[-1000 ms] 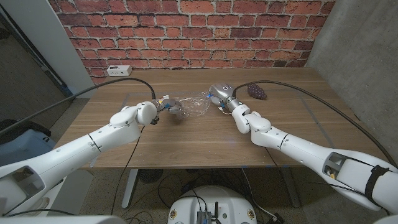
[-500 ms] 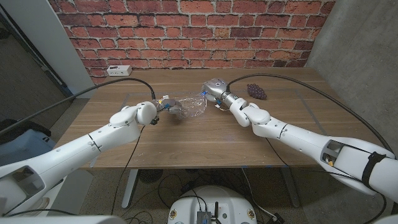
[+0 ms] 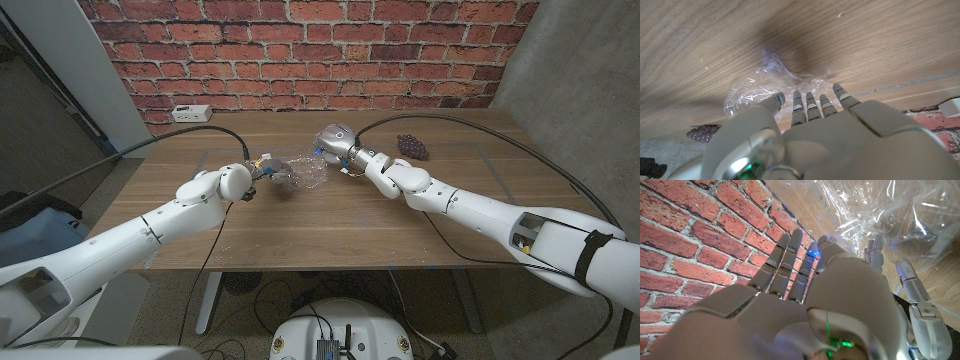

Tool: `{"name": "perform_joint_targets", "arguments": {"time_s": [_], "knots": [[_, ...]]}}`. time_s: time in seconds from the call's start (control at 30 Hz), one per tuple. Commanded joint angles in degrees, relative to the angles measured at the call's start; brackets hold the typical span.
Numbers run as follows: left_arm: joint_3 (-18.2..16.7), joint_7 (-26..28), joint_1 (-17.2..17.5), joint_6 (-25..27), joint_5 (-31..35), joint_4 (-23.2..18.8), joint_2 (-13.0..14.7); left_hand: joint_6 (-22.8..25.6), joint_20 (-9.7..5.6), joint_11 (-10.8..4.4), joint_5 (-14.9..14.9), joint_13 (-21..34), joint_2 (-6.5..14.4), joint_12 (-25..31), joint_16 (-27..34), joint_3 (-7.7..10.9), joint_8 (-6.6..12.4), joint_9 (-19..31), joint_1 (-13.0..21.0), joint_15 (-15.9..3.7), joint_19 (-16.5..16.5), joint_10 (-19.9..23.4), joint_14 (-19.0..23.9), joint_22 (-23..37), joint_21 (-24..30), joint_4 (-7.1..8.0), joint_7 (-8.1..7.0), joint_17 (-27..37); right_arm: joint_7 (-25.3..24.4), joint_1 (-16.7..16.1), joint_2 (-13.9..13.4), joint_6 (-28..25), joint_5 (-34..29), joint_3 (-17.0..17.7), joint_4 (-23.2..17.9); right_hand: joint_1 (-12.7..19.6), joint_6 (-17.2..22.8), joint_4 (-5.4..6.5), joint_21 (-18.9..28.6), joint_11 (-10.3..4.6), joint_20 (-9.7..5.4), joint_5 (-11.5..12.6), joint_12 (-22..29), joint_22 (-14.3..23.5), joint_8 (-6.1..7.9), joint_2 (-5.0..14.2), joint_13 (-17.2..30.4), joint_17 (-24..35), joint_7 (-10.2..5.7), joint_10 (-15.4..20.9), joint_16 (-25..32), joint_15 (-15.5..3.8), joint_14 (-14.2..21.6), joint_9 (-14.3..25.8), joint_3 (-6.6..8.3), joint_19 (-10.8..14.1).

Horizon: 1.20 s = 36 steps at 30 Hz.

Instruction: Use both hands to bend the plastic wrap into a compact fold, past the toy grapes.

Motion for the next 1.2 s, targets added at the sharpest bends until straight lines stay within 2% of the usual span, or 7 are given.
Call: {"name": "perform_joint_targets", "arguments": {"time_s": [0.03, 0.77, 0.8, 0.9, 1.07, 1.1, 1.2], "knots": [[-0.36, 0.65, 0.74, 0.31, -0.46, -0.61, 0.39, 0.05, 0.07, 0.29, -0.06, 0.11, 0.0, 0.12, 0.04, 0.38, 0.31, 0.09, -0.62, -0.51, 0.29, 0.01, 0.21, 0.03, 0.18, -0.12, 0.56, 0.06, -4.78, 2.44, 2.11, 3.48, -1.23, -1.16, 3.38, 0.58, 0.32, -0.05, 0.44, -0.07, 0.02, 0.31, -0.23, 0.16, -0.06, 0.02, 0.18, 0.18, 0.52, 0.68, -0.53, -9.69, 0.62, 0.25, -0.25, 0.02], [-0.42, 0.94, 1.18, -0.17, -0.88, -0.68, 0.78, 0.26, 0.26, 0.42, -0.02, 0.11, 0.62, 0.15, 0.1, 0.98, 0.39, 0.09, -0.7, -0.34, 0.26, 0.1, 0.19, 0.03, 0.16, -0.3, 1.21, 0.14, -11.16, 2.4, 1.63, 8.59, -1.37, -1.31, 2.74, 0.79, 0.57, -0.01, 1.29, -0.51, -0.29, 0.43, -0.57, 0.04, -0.11, -0.01, 0.33, 0.4, 0.34, 0.81, -1.54, -9.74, 0.99, 0.31, -0.46, -0.12], [-0.45, 0.95, 1.21, -0.19, -0.94, -0.68, 0.78, 0.26, 0.23, 0.38, -0.02, 0.11, 0.62, 0.16, 0.09, 0.99, 0.39, 0.09, -0.7, -0.33, 0.26, 0.11, 0.17, 0.03, 0.16, -0.3, 1.21, 0.14, -11.38, 2.41, 1.71, 8.71, -1.37, -1.31, 2.9, 0.8, 2.0, 0.01, 1.57, -0.48, -0.2, 0.33, -0.49, -0.01, 0.3, -0.31, 0.53, 0.72, -4.99, 1.06, -1.74, -8.93, 0.94, 0.47, -0.91, -0.51], [-0.47, 0.98, 1.27, -0.2, -1.01, -0.64, 0.78, 0.23, 0.25, 0.38, -0.02, 0.11, 0.61, 0.14, 0.1, 1.04, 0.37, 0.09, -0.7, -0.36, 0.24, 0.06, 0.18, 0.03, 0.15, -0.33, 1.25, 0.14, -11.92, 2.4, 2.08, 9.04, -1.21, -1.33, 3.52, 1.0, 0.96, 0.13, 2.4, -0.66, -0.48, 0.47, -0.94, -0.11, -0.35, 0.0, 0.48, 0.94, -0.2, 0.93, -2.6, -9.81, 1.2, 0.48, -1.0, -0.53], [-0.66, 1.08, 1.47, -0.13, -1.3, -0.67, 0.88, 0.25, 0.23, 0.41, -0.03, 0.12, 0.59, 0.14, 0.12, 1.12, 0.38, 0.09, -0.73, -0.38, 0.26, 0.06, 0.18, 0.03, 0.16, -0.37, 1.27, 0.15, -13.66, 2.75, 2.85, 10.76, -0.63, -1.61, 5.21, 1.02, 0.89, 0.15, 2.62, -0.74, -0.66, 0.51, -1.06, -0.14, -0.42, -0.06, 0.52, 0.88, 0.14, 0.92, -3.08, -9.71, 1.0, 0.48, -1.05, -0.6], [-0.72, 1.16, 1.52, -0.23, -1.4, -0.65, 0.89, 0.25, 0.23, 0.38, -0.04, 0.12, 0.59, 0.14, 0.1, 1.13, 0.38, 0.09, -0.74, -0.35, 0.26, 0.08, 0.14, 0.03, 0.16, -0.38, 1.29, 0.16, -14.13, 2.8, 3.06, 11.12, -0.54, -1.71, 5.61, 1.25, 2.11, 0.18, 3.11, -0.74, -0.78, 0.56, -1.18, -0.2, -0.15, 0.05, 0.64, 1.2, -6.51, 0.93, -3.38, -9.66, 1.11, 0.62, -1.3, -0.82], [-0.75, 1.34, 1.57, -0.42, -1.48, -0.56, 0.9, 0.25, 0.23, 0.43, -0.05, 0.12, 0.6, 0.13, 0.12, 1.18, 0.38, 0.09, -0.76, -0.41, 0.26, 0.04, 0.15, 0.03, 0.16, -0.39, 1.31, 0.17, -14.91, 3.04, 3.57, 12.18, -0.29, -2.11, 6.6, 1.25, 1.48, 0.28, 3.74, -0.93, -0.87, 0.63, -1.34, -0.25, -0.59, 0.05, 0.73, 1.5, -2.75, 1.15, -3.88, -9.78, 1.38, 0.6, -1.61, -0.99]]}}
